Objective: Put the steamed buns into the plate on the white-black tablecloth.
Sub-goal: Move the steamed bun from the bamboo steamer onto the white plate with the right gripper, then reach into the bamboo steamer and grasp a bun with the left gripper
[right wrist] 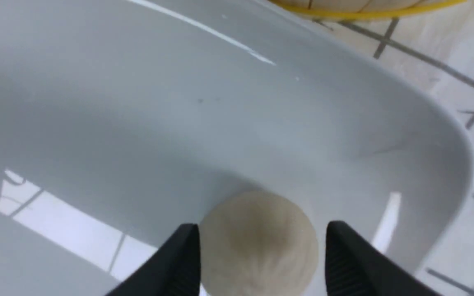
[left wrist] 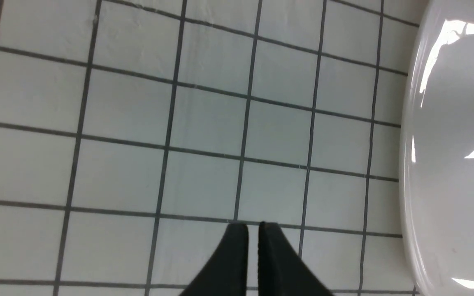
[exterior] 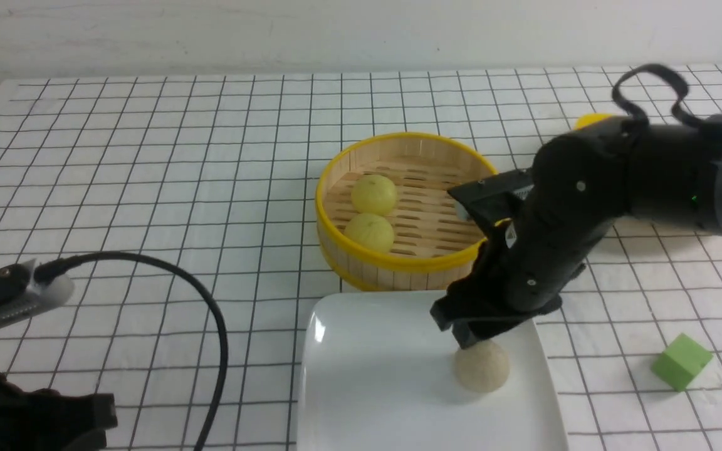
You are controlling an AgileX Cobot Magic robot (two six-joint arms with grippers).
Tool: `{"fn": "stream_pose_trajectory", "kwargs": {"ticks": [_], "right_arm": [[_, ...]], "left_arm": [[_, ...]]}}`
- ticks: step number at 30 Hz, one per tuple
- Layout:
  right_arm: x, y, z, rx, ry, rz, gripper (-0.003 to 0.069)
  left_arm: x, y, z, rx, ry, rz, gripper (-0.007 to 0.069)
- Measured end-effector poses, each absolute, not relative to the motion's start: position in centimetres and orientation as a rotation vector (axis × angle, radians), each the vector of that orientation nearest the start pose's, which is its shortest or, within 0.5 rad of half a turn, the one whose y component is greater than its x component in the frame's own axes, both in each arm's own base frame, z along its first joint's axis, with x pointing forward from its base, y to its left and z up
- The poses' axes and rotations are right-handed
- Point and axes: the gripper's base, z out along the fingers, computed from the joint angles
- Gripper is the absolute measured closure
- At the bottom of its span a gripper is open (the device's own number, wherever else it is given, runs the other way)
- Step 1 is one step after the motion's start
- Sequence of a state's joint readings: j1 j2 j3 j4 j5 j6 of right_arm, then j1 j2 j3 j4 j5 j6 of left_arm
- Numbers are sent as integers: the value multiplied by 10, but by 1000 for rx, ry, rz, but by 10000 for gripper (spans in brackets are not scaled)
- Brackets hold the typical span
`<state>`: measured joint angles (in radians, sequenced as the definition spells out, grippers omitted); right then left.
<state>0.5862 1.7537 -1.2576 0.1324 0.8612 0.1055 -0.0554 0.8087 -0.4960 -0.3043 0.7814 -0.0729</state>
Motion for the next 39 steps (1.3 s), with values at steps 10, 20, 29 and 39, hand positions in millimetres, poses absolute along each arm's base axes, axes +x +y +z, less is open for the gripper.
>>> {"fn": "stream_pose_trajectory", "kwargs": {"ticks": [10, 20, 29, 39], "right_arm": [[213, 134, 322, -702, 2768, 40, 576], [137, 78, 273, -725, 2637, -2, 675], [121, 67, 260, -670, 2576, 40, 673], [121, 67, 262, -658, 2546, 57, 666]], "left_arm": [[141, -25, 252, -243, 2427, -394, 547], [188, -40, 274, -115, 2591, -516, 622], [266, -106, 297, 175, 2605, -642, 603], [352, -192, 285, 225, 2626, -586, 270]]}}
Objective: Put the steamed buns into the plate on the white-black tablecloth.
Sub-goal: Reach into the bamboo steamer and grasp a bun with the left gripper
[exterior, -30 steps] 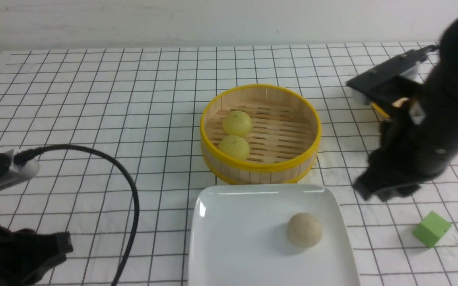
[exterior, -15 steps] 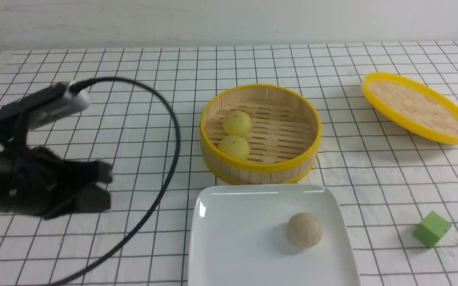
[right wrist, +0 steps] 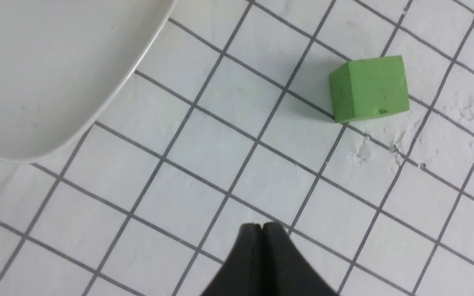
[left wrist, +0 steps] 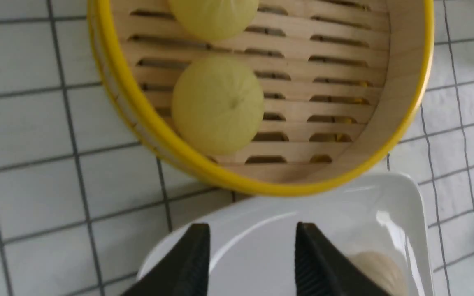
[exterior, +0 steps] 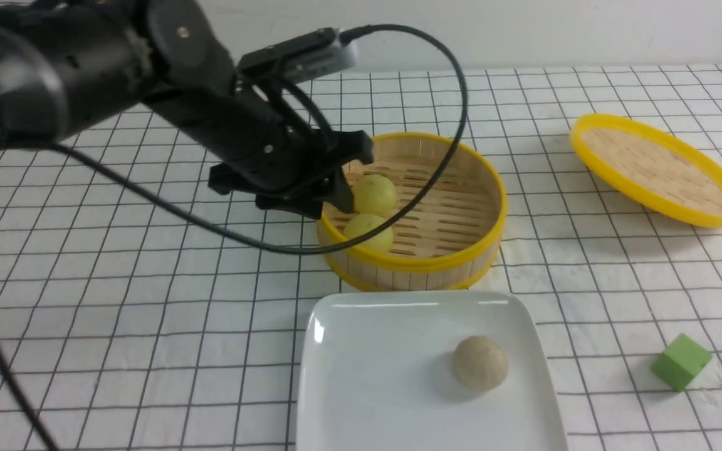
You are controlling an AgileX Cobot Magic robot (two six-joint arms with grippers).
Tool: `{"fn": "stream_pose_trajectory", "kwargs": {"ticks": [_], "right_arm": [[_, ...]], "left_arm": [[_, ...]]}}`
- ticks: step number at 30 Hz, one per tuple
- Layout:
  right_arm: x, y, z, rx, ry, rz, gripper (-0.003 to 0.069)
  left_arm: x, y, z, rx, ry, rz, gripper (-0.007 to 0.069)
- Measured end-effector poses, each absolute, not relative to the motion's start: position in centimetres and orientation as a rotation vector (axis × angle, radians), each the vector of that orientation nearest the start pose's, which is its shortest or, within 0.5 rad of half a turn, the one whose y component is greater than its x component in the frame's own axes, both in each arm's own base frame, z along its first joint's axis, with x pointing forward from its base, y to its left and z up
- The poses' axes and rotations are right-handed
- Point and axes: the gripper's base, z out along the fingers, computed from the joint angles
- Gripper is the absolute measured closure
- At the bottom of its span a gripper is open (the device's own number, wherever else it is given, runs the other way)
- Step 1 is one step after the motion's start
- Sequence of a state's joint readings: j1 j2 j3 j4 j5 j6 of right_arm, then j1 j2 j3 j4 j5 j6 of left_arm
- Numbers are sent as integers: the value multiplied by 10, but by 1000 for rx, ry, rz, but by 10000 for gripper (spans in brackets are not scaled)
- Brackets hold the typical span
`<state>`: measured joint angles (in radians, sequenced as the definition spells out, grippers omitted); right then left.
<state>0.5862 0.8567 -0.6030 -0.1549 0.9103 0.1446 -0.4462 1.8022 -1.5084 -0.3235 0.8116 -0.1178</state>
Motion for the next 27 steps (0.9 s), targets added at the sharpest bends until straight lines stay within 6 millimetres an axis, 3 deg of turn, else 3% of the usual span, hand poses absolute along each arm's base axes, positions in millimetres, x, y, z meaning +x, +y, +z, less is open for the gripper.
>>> {"fn": "stream_pose_trajectory", "kwargs": {"ticks": [4, 8, 17, 19, 20, 23, 24, 25, 27], "right_arm": [[122, 67, 263, -654, 2544, 59, 664], [122, 67, 263, -654, 2543, 60, 662], [122, 67, 263, -654, 2541, 60, 656], [122, 67, 263, -654, 2541, 60, 655], [122, 67, 263, -654, 2541, 60, 655], [122, 67, 263, -653, 2541, 61, 655], [122, 67, 263, -653, 2541, 61, 655], [122, 67, 263, -653, 2541, 61, 655], [122, 67, 263, -653, 2541, 61, 653]], "left_arm": [[378, -214, 274, 303, 2603, -523, 215], [399, -223, 258, 353, 2595, -441, 213], [416, -231, 206, 350, 2669, -404, 255], [417, -231, 203, 347, 2667, -406, 271], [418, -232, 201, 345, 2665, -407, 294], [419, -233, 202, 323, 2667, -415, 461], [419, -233, 203, 320, 2665, -417, 472], [419, -233, 209, 311, 2672, -427, 554], [418, -233, 215, 311, 2676, -432, 582]]}}
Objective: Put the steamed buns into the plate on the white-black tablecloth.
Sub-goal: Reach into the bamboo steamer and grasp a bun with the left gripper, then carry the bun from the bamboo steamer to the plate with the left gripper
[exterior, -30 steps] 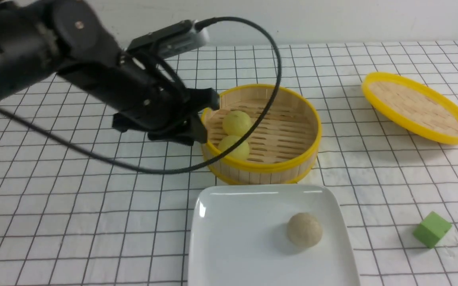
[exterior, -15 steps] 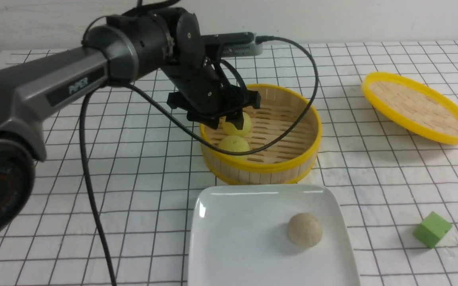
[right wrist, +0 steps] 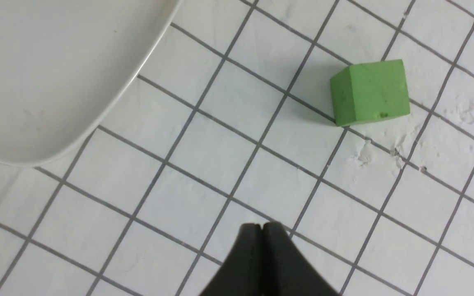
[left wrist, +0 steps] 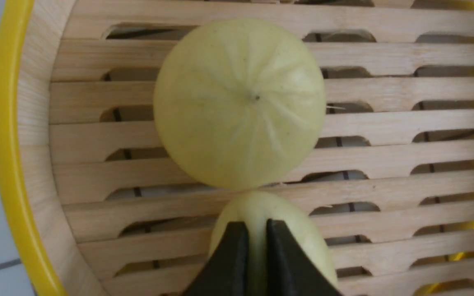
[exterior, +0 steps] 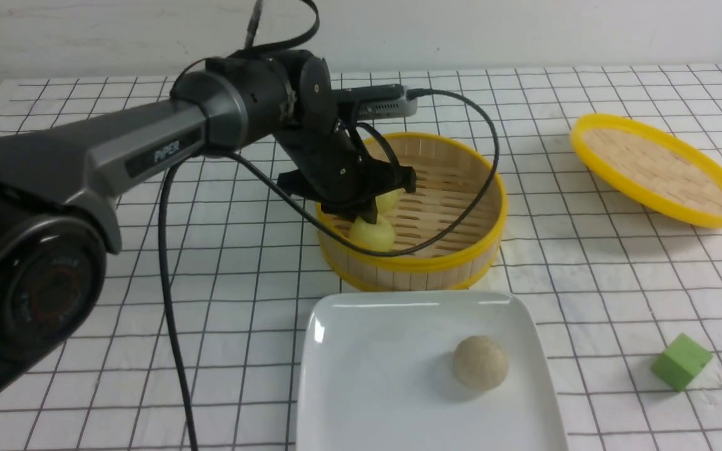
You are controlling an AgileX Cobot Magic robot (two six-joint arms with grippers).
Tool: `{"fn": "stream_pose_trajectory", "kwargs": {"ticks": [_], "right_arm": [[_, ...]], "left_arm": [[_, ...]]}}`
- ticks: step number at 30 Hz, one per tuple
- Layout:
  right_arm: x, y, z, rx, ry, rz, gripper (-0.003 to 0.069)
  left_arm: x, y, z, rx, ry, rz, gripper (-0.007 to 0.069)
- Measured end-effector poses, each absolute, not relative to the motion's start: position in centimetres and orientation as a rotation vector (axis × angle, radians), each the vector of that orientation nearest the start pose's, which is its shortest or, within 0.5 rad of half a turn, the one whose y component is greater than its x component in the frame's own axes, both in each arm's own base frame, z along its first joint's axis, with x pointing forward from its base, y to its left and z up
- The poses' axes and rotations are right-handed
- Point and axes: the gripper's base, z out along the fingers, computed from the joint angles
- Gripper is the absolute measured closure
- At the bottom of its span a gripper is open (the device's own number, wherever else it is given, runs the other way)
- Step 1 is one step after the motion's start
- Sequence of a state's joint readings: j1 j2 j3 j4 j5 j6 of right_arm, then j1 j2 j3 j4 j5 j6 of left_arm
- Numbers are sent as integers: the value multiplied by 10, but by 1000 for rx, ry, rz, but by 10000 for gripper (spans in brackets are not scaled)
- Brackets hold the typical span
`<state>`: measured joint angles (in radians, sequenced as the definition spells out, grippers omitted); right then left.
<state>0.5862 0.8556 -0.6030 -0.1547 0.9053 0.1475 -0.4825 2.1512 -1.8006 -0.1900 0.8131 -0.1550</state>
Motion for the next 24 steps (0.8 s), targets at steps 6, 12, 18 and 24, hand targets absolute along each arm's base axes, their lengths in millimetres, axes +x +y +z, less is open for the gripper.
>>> {"fn": "stream_pose_trajectory", "kwargs": {"ticks": [6, 12, 18, 24], "right_arm": [[122, 67, 263, -653, 2541, 61, 647], [122, 67, 263, -653, 2541, 61, 642], [122, 67, 263, -654, 2541, 60, 636], [122, 67, 263, -654, 2540, 58, 631]], "left_arm": [[398, -225, 314, 365, 2623, -477, 603], [350, -200, 395, 428, 2553, -464, 603], [331, -193, 325, 437, 2825, -411, 601], [323, -201, 226, 377, 3053, -515, 584]]}}
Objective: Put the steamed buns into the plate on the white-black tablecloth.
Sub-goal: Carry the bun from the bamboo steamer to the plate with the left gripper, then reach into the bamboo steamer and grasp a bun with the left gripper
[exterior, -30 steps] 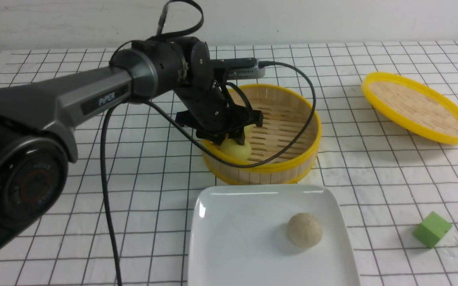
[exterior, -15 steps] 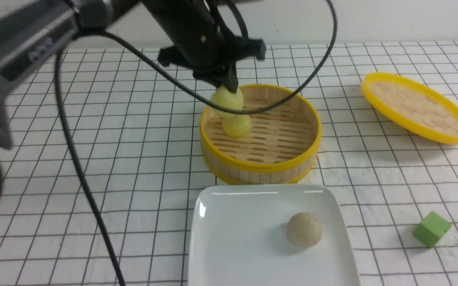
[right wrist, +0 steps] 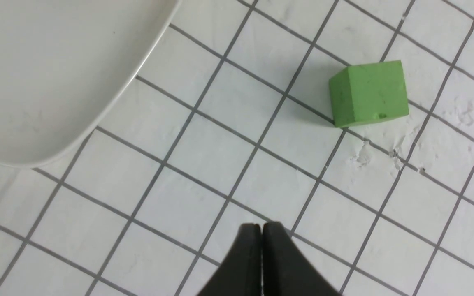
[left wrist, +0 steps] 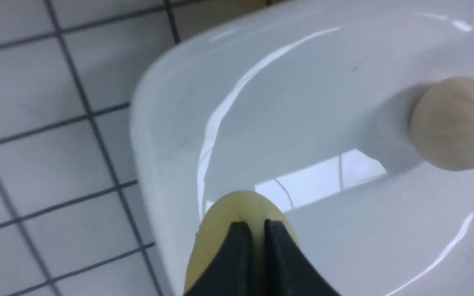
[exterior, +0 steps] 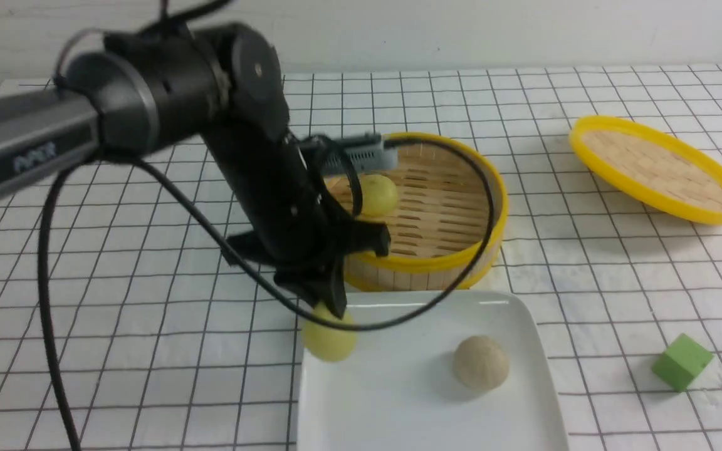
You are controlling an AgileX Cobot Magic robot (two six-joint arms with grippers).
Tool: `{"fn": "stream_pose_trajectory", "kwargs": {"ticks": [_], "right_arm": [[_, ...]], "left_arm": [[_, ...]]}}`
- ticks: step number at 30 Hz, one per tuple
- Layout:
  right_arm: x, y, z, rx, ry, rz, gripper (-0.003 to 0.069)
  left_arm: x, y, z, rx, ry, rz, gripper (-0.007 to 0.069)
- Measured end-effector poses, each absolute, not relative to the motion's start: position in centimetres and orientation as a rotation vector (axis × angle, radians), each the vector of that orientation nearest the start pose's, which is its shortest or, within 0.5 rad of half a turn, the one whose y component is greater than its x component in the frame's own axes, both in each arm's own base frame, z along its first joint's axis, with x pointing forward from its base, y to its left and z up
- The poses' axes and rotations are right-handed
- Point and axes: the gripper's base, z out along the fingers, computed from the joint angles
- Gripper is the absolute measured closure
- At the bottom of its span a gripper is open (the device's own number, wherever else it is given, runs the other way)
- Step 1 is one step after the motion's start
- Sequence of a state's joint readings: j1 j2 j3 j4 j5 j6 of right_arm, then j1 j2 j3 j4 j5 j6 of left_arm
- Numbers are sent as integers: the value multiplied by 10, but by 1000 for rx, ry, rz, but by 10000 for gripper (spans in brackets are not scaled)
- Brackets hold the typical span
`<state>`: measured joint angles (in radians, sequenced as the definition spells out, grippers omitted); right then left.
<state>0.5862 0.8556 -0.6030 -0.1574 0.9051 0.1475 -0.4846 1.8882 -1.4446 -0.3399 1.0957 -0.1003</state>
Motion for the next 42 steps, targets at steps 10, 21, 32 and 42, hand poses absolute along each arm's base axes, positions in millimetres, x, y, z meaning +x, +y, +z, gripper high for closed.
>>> {"fn": "stream_pose_trajectory", "kwargs": {"ticks": [10, 21, 32, 42], "right_arm": [[122, 68, 263, -653, 2529, 62, 622], [123, 68, 264, -653, 2527, 65, 618], [123, 68, 264, -653, 2526, 64, 613], [123, 68, 264, -653, 2526, 64, 610]], "left_arm": [[331, -212, 208, 370, 2980, -657, 406], [358, -215, 252, 452, 2795, -551, 210], [413, -233, 295, 343, 2628, -479, 577], [445, -246, 235, 320, 2685, -398, 533]]}}
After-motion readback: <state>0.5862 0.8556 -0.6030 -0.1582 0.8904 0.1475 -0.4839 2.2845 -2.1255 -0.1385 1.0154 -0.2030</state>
